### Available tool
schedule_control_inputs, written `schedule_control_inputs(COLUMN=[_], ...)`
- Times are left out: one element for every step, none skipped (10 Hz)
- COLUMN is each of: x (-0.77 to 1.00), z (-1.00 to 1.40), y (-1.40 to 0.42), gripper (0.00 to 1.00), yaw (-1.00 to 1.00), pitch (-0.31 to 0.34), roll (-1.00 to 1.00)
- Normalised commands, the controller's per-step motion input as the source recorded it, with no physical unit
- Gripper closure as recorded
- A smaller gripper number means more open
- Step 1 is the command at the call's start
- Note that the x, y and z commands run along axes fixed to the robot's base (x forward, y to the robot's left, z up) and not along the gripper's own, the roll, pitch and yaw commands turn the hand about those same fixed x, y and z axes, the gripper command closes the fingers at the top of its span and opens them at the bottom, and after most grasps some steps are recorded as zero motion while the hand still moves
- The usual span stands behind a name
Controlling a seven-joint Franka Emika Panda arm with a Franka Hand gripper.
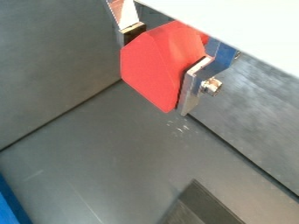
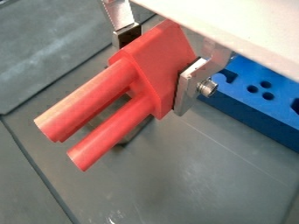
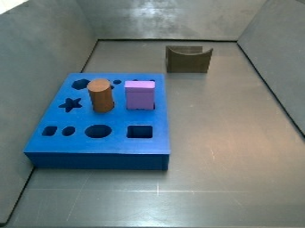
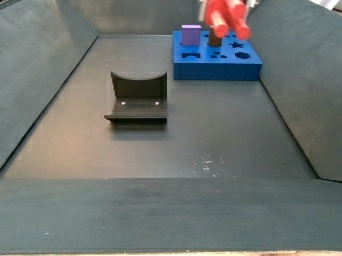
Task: Pick up the 3 prong object. Move up. Rotate the 3 prong object. Place the 3 prong object on the fixture. Regrasp the 3 prong object. Move to above the board. Insert the 3 prong object.
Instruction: Place the 3 prong object on the fixture.
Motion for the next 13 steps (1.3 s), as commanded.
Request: schedule_control_inputs(x=[1.00, 1.00, 1.00, 1.00, 1.00, 1.00, 1.00, 1.00, 1.00, 1.00, 1.00, 1.00, 1.00], z=[0.14, 0.13, 0.12, 0.10, 0.10, 0.09, 0.08, 0.07, -0.46, -0.49, -0.38, -0.27, -0.21], y=[-0.11, -0.10, -0.10, -0.09, -0.08, -0.07, -0.07, -0.06, -0.23, -0.22, -0.13, -0.09, -0.06], gripper=[1.00, 1.00, 1.00, 1.00, 1.00, 1.00, 1.00, 1.00, 1.00, 1.00, 1.00, 1.00, 1.00], yaw=[0.04, 0.04, 0.05, 0.05, 0.06, 0.06, 0.06, 0.06, 0.05, 0.05, 0.03, 0.02, 0.01], pitch=[0.099, 0.124, 0.134, 0.143, 0.144, 0.149, 0.143, 0.145, 0.110, 0.107, 0.096, 0.094, 0.104], roll=[0.12, 0.11, 0.11, 0.11, 0.11, 0.10, 0.10, 0.10, -1.00, -1.00, -1.00, -1.00, -1.00])
